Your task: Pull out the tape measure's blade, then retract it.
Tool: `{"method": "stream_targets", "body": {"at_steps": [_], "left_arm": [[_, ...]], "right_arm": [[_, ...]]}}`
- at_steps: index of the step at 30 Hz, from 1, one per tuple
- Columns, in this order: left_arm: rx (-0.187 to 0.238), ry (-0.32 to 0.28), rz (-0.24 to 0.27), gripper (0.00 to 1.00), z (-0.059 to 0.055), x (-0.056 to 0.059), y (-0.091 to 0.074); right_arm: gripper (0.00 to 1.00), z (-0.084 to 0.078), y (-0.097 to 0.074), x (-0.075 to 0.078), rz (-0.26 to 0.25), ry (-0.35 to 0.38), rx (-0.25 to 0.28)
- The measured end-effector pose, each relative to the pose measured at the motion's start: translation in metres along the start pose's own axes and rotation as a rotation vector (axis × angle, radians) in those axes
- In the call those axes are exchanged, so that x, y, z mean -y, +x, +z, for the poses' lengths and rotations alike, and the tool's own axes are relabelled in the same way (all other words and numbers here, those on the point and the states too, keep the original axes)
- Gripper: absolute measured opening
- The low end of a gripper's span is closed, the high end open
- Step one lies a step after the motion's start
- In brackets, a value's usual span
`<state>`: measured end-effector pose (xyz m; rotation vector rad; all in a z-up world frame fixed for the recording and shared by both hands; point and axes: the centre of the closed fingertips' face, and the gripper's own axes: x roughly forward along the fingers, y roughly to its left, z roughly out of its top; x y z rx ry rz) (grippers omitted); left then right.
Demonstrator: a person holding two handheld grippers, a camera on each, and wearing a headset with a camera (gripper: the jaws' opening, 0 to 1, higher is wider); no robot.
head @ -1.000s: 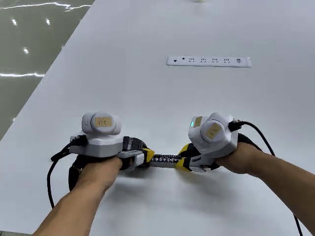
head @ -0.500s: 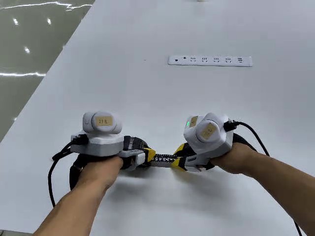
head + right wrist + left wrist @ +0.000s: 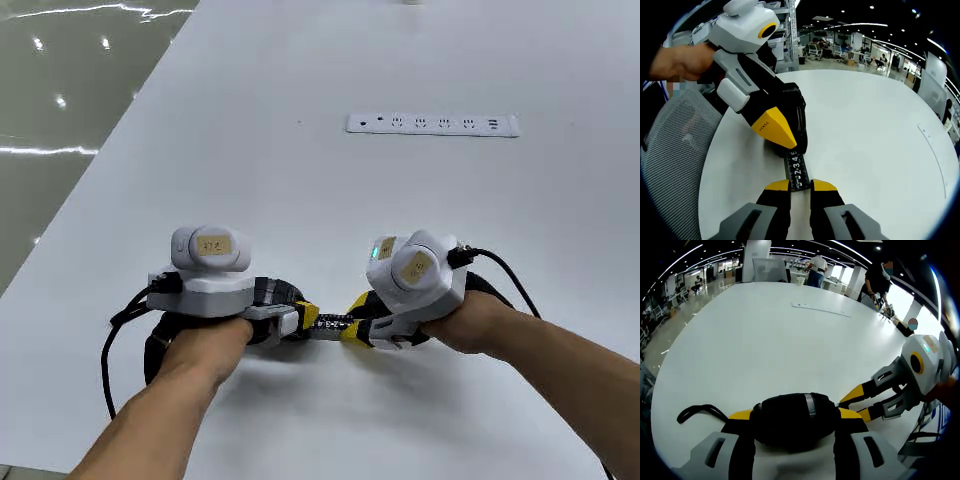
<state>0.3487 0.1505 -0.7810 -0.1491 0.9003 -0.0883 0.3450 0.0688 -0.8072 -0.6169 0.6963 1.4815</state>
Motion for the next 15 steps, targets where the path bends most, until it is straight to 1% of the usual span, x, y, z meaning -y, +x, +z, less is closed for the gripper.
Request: {"method": "stream_targets", "body": {"at_steps": [15], "left_arm": [[-0.002, -0.005, -0.003, 0.59, 0.0000, -0.0009, 0.0009]], "right_arm": [[0.11, 0.0089, 0.0087, -0.0024, 0.007, -0.008, 0.009]]}}
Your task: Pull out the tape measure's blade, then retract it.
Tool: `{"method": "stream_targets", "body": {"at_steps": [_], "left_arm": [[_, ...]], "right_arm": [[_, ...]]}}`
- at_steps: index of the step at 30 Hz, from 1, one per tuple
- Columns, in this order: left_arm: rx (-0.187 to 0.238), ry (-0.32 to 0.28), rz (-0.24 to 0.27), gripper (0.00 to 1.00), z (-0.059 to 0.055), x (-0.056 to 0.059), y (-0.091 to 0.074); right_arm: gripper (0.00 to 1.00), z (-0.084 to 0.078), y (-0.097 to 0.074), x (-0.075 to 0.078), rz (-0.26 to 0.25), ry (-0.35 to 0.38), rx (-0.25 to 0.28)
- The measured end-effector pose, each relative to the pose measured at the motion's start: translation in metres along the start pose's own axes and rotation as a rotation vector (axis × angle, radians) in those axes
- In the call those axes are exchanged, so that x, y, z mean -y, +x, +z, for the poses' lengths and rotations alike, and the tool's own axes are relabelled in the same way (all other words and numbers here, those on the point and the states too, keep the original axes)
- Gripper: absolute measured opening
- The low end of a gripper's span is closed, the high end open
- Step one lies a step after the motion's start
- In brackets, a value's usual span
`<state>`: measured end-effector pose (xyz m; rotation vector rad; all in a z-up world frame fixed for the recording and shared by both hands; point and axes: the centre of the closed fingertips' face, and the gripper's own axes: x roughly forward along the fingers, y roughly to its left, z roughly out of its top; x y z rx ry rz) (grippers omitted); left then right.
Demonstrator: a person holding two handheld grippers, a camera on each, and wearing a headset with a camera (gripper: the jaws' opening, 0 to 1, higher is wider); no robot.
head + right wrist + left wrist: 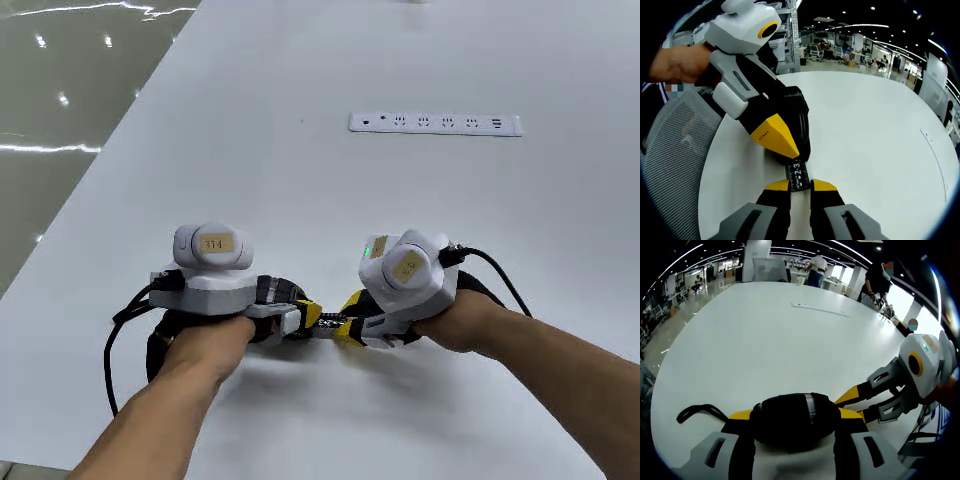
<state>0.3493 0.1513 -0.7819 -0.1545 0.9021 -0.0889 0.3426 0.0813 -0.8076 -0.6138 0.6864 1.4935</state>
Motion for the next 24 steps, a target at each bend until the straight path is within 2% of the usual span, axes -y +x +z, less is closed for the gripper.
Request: {"method": "stream_targets", "body": {"at_steps": [16, 17, 24], "left_arm": [[-0.002, -0.004, -0.003, 0.59, 0.000, 0.001, -0.001], [-0.002, 0.000, -0.003, 0.59, -0.001, 0.001, -0.001], [0.001, -0.005, -0.003, 0.59, 0.000, -0.001, 0.000]], "right_arm": [[0.11, 0.017, 0.015, -0.006, 0.024, -0.037, 0.018], [0.11, 0.017, 0.015, -0.006, 0.026, -0.061, 0.007], [0.11, 0.017, 0.014, -0.006, 0.028, -0.079, 0.007]]}}
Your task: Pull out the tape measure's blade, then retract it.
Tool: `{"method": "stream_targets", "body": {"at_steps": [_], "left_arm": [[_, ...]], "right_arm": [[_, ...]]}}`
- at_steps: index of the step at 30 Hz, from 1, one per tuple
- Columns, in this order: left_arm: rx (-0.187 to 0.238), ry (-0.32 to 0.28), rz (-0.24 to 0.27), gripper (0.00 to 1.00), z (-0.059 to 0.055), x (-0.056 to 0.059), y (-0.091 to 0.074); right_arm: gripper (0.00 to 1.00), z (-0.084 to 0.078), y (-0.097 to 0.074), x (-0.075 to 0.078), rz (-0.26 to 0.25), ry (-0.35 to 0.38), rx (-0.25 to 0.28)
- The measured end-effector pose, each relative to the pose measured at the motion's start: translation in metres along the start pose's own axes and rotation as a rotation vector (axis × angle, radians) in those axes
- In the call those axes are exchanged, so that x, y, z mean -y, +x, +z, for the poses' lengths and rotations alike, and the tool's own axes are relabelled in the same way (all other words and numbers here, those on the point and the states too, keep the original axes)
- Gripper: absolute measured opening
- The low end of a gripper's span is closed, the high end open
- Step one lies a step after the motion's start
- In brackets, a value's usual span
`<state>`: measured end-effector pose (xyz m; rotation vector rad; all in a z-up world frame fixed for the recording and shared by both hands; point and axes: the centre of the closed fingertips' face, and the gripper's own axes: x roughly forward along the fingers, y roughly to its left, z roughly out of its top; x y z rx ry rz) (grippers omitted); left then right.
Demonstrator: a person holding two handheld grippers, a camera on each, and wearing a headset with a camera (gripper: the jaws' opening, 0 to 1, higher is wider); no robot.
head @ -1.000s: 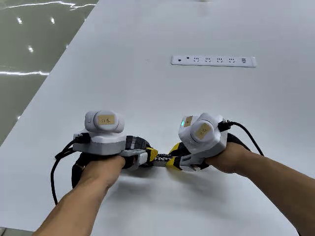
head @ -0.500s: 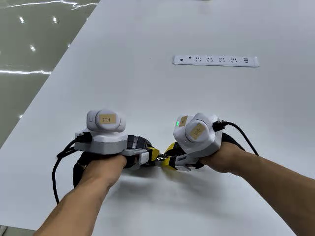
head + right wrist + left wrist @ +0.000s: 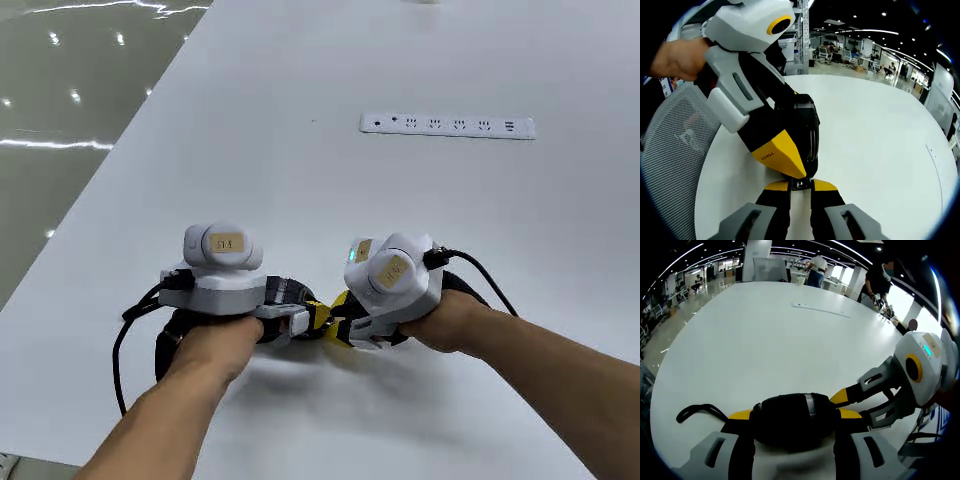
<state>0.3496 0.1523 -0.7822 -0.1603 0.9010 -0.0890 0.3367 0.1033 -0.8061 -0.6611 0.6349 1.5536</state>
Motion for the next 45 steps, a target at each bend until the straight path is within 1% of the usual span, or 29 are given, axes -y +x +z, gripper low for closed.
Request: {"method": "stream_targets", "body": {"at_steps": [9, 11, 19, 23, 29, 37, 45], "left_arm": [[-0.001, -0.001, -0.007, 0.60, 0.000, 0.000, 0.000], [-0.001, 0.001, -0.008, 0.60, 0.000, 0.000, 0.000], [-0.013, -0.006, -0.008, 0.61, -0.001, 0.002, -0.001], [-0.010, -0.011, -0.008, 0.62, -0.001, 0.002, -0.002], [-0.012, -0.020, -0.010, 0.62, 0.000, 0.000, 0.001], [-0.011, -0.026, -0.016, 0.62, 0.000, 0.000, 0.000], [-0.005, -0.027, -0.021, 0.62, 0.000, 0.002, -0.003]], "right_arm": [[0.12, 0.001, 0.000, 0.000, 0.001, -0.016, -0.005], [0.12, 0.001, 0.000, 0.000, 0.001, -0.040, -0.005], [0.13, 0.001, 0.000, 0.000, -0.001, -0.052, -0.010], [0.14, 0.002, 0.000, 0.001, -0.002, -0.043, -0.004], [0.16, 0.002, -0.002, 0.002, -0.006, -0.034, 0.003], [0.18, -0.001, -0.006, 0.003, -0.011, -0.028, -0.006], [0.21, -0.003, -0.011, 0.000, -0.014, -0.018, -0.009]]}}
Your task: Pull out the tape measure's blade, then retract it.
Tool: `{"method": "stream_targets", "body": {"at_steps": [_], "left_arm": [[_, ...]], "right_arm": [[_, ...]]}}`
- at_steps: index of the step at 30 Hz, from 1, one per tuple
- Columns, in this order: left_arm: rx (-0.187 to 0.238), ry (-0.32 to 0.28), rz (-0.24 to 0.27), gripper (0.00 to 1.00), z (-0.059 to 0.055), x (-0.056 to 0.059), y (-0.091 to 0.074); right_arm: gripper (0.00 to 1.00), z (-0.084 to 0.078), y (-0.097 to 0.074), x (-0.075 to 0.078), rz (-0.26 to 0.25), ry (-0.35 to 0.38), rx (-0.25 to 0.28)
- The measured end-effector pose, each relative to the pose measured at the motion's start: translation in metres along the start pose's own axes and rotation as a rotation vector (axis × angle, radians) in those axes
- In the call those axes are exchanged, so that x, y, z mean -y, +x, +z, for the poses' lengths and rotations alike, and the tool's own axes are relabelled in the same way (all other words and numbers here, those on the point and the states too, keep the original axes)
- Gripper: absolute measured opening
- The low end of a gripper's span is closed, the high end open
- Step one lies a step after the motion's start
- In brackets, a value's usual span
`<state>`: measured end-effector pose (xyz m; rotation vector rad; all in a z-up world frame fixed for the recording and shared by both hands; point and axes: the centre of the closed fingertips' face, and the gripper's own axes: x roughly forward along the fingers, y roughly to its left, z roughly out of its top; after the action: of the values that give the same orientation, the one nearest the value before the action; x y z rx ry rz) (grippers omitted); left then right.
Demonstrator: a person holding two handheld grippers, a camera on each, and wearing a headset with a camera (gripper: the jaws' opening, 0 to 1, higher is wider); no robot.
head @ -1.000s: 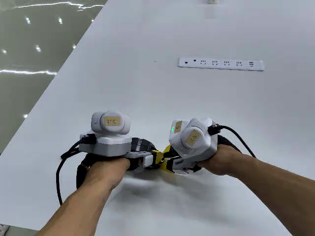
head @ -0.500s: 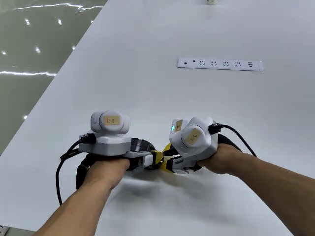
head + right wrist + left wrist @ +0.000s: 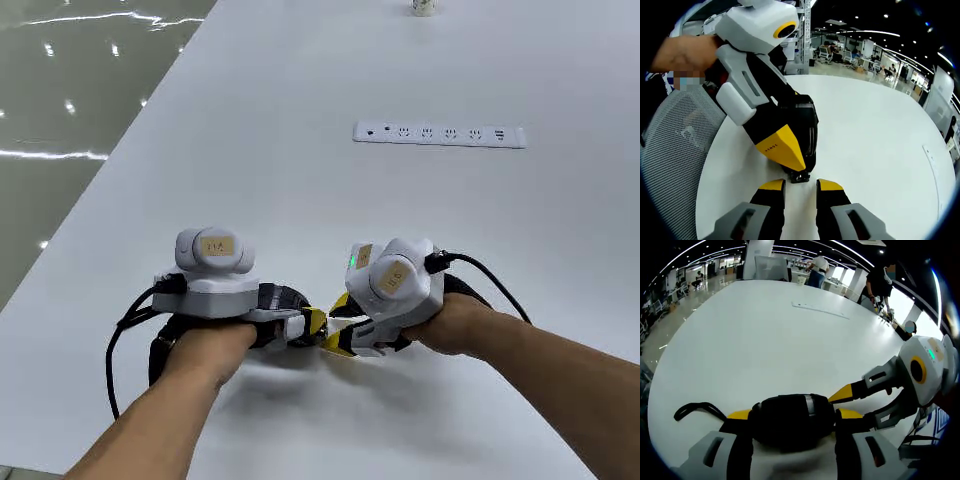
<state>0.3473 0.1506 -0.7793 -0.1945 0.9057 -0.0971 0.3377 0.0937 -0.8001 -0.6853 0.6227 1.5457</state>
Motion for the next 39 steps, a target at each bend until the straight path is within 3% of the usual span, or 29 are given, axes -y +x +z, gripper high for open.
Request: {"method": "stream_targets", "body": {"at_steps": [20, 27, 39], "left_arm": [[-0.008, 0.056, -0.016, 0.68, -0.013, 0.001, -0.009], [0.014, 0.086, -0.059, 0.71, -0.015, 0.006, -0.013], [0.048, 0.126, -0.087, 0.74, -0.016, 0.009, -0.020]], "right_arm": [[0.32, -0.014, -0.027, -0.005, -0.043, 0.061, 0.015], [0.36, -0.021, -0.038, -0.006, -0.068, 0.084, 0.023], [0.44, -0.036, -0.060, -0.011, -0.116, 0.138, 0.047]]}}
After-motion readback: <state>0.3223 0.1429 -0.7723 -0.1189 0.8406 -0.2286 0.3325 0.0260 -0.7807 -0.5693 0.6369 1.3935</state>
